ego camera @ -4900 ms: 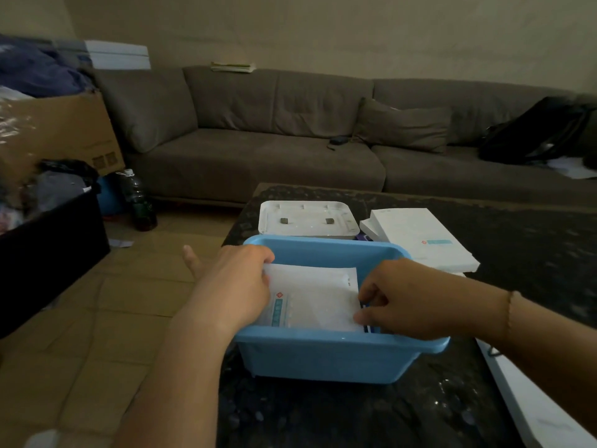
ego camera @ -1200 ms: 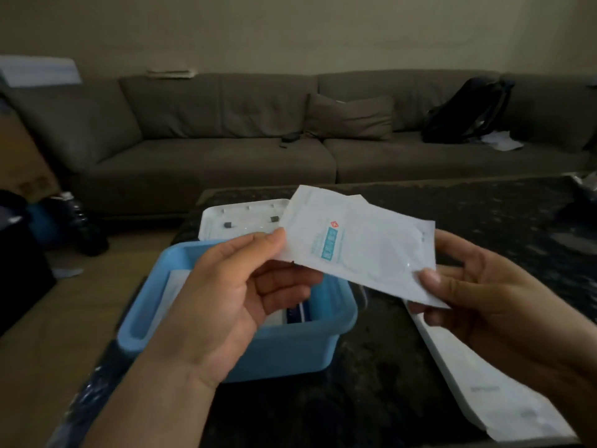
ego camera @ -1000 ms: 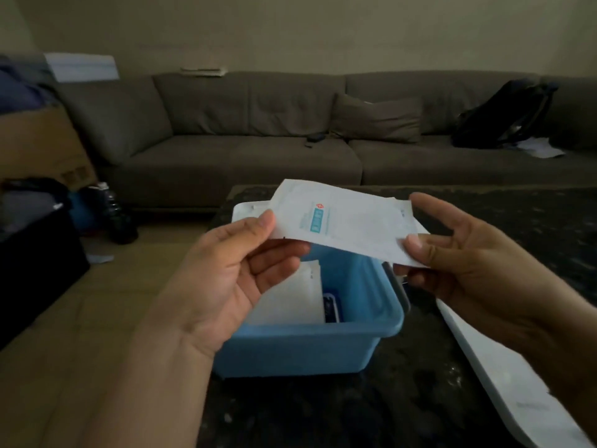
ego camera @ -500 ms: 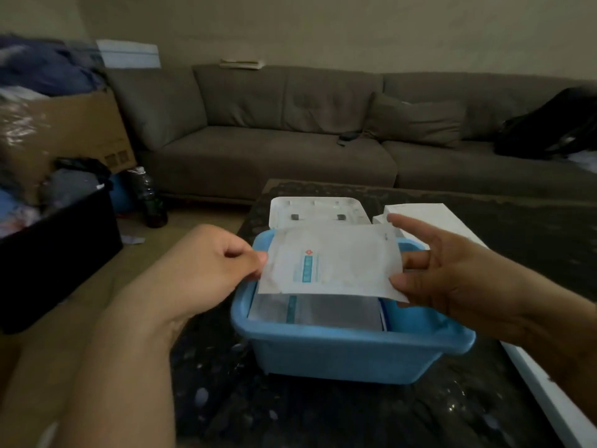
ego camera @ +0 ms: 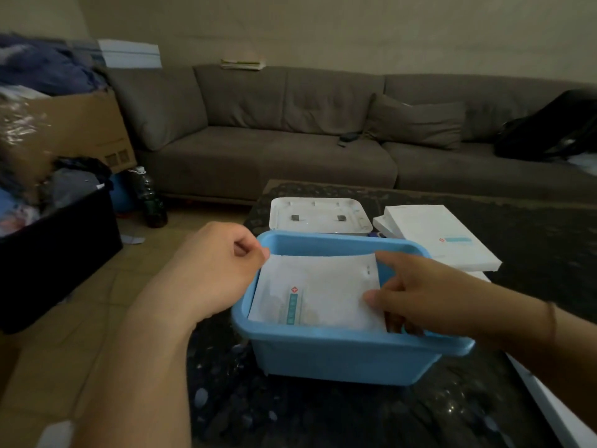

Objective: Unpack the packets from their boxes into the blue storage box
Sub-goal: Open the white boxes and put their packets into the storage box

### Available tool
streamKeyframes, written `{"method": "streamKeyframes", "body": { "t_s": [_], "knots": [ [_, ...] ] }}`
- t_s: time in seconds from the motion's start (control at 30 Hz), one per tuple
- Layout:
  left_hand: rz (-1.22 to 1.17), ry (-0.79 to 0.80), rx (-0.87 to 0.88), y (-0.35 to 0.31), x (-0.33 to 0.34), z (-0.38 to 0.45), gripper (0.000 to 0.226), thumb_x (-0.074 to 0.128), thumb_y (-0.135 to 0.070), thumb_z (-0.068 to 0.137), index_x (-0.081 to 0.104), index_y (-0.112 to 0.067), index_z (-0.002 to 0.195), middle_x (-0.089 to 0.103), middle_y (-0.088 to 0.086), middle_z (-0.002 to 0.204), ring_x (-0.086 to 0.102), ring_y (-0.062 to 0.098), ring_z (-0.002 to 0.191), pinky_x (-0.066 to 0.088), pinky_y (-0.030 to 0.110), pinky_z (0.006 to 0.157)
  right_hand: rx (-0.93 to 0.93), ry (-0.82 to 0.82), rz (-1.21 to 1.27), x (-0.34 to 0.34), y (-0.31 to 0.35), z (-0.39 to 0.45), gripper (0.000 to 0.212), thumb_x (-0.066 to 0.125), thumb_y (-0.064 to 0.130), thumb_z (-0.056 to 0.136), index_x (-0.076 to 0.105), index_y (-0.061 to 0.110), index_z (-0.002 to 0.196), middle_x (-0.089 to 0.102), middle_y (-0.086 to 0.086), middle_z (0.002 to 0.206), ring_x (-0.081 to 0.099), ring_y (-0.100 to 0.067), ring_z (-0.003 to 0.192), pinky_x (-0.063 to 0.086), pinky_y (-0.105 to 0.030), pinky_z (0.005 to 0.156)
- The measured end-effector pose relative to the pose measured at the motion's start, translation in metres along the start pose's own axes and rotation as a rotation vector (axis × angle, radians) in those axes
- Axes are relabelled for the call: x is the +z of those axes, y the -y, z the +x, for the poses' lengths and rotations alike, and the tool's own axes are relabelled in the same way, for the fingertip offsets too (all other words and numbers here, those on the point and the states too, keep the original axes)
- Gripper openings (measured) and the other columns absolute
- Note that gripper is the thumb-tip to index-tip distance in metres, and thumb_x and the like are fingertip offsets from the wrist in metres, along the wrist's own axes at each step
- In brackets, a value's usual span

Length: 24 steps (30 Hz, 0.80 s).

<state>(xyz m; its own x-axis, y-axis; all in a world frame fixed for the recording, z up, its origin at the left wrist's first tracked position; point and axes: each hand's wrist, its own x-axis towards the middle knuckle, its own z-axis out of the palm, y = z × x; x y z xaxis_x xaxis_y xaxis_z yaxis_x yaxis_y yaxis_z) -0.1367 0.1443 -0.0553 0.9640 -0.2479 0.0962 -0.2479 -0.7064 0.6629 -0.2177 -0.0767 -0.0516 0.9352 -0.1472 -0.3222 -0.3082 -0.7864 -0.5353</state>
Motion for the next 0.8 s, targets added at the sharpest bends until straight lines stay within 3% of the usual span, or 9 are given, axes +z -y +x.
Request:
{"method": "streamKeyframes", "body": {
  "t_s": [0.17, 0.27, 0.37, 0.47, 0.57, 0.63, 0.7, 0.8],
  "knots": [
    [0.037, 0.002, 0.006, -0.002, 0.001, 0.000, 0.016, 0.060, -0.040, 0.094, 0.068, -0.030, 0.084, 0.069, -0.011, 0.083, 0.063, 0.004, 0.078, 0.054, 0.027, 0.071, -0.035, -0.080, -0.290, 0.007, 0.006, 0.005, 0.094, 0.050, 0.052, 0.095, -0.019, 0.023, 0.152, 0.054, 0.011, 0.081, 0.058, -0.005, 0.075, 0.042, -0.015, 0.059],
    [0.040, -0.013, 0.013, -0.003, 0.003, 0.000, 0.017, 0.060, -0.040, 0.094, 0.067, -0.029, 0.083, 0.069, -0.010, 0.081, 0.064, 0.006, 0.077, 0.055, 0.032, 0.074, -0.084, -0.090, -0.304, 0.008, 0.006, 0.006, 0.093, 0.048, 0.053, 0.095, -0.022, 0.029, 0.151, 0.053, 0.013, 0.086, 0.058, -0.006, 0.079, 0.041, -0.019, 0.076],
    [0.065, -0.031, 0.032, -0.005, 0.006, 0.001, 0.016, 0.059, -0.040, 0.095, 0.066, -0.031, 0.084, 0.068, -0.011, 0.084, 0.062, 0.004, 0.077, 0.053, 0.028, 0.069, -0.142, -0.091, -0.300, 0.010, 0.004, 0.006, 0.089, 0.048, 0.052, 0.095, -0.020, 0.037, 0.150, 0.053, 0.014, 0.083, 0.058, -0.004, 0.078, 0.042, -0.021, 0.079],
    [0.108, -0.057, 0.106, -0.017, 0.010, -0.004, 0.014, 0.057, -0.041, 0.095, 0.064, -0.033, 0.085, 0.065, -0.014, 0.086, 0.059, 0.003, 0.076, 0.046, 0.020, 0.062, -0.176, -0.150, -0.316, 0.005, -0.003, -0.002, 0.082, 0.051, 0.053, 0.093, -0.004, 0.039, 0.152, 0.051, 0.015, 0.077, 0.055, -0.002, 0.074, 0.049, -0.026, 0.087],
    [0.081, -0.072, 0.323, -0.045, 0.019, -0.022, 0.012, 0.060, -0.037, 0.093, 0.063, -0.032, 0.083, 0.063, -0.018, 0.073, 0.060, -0.002, 0.071, 0.040, 0.011, 0.054, -0.280, -0.314, -0.218, -0.007, -0.017, -0.030, 0.062, 0.055, 0.049, 0.089, 0.028, 0.047, 0.144, 0.062, 0.014, 0.078, 0.061, 0.001, 0.075, 0.048, -0.012, 0.069],
    [0.013, 0.033, 0.500, -0.068, 0.032, -0.043, 0.010, 0.059, -0.039, 0.093, 0.061, -0.034, 0.085, 0.061, -0.017, 0.072, 0.058, -0.006, 0.075, 0.042, 0.010, 0.058, -0.383, -0.480, -0.079, -0.012, -0.035, -0.054, 0.052, 0.054, 0.052, 0.080, 0.045, 0.048, 0.131, 0.065, 0.018, 0.081, 0.062, 0.008, 0.079, 0.049, -0.010, 0.064],
    [-0.024, 0.174, 0.700, -0.091, 0.059, -0.065, 0.010, 0.057, -0.042, 0.094, 0.059, -0.033, 0.091, 0.061, -0.014, 0.080, 0.058, 0.001, 0.078, 0.047, 0.018, 0.067, -0.418, -0.641, 0.005, -0.014, -0.063, -0.077, 0.045, 0.054, 0.050, 0.074, 0.055, 0.046, 0.119, 0.066, 0.023, 0.086, 0.065, 0.006, 0.077, 0.050, -0.007, 0.067],
    [0.020, 0.418, 0.926, -0.121, 0.113, -0.090, 0.013, 0.057, -0.038, 0.096, 0.059, -0.025, 0.100, 0.060, -0.006, 0.099, 0.057, 0.013, 0.094, 0.051, 0.041, 0.084, -0.231, -0.727, 0.099, -0.011, -0.115, -0.105, 0.039, 0.056, 0.050, 0.071, 0.058, 0.053, 0.110, 0.068, 0.023, 0.086, 0.066, 0.003, 0.079, 0.051, -0.018, 0.064]
  ]
}}
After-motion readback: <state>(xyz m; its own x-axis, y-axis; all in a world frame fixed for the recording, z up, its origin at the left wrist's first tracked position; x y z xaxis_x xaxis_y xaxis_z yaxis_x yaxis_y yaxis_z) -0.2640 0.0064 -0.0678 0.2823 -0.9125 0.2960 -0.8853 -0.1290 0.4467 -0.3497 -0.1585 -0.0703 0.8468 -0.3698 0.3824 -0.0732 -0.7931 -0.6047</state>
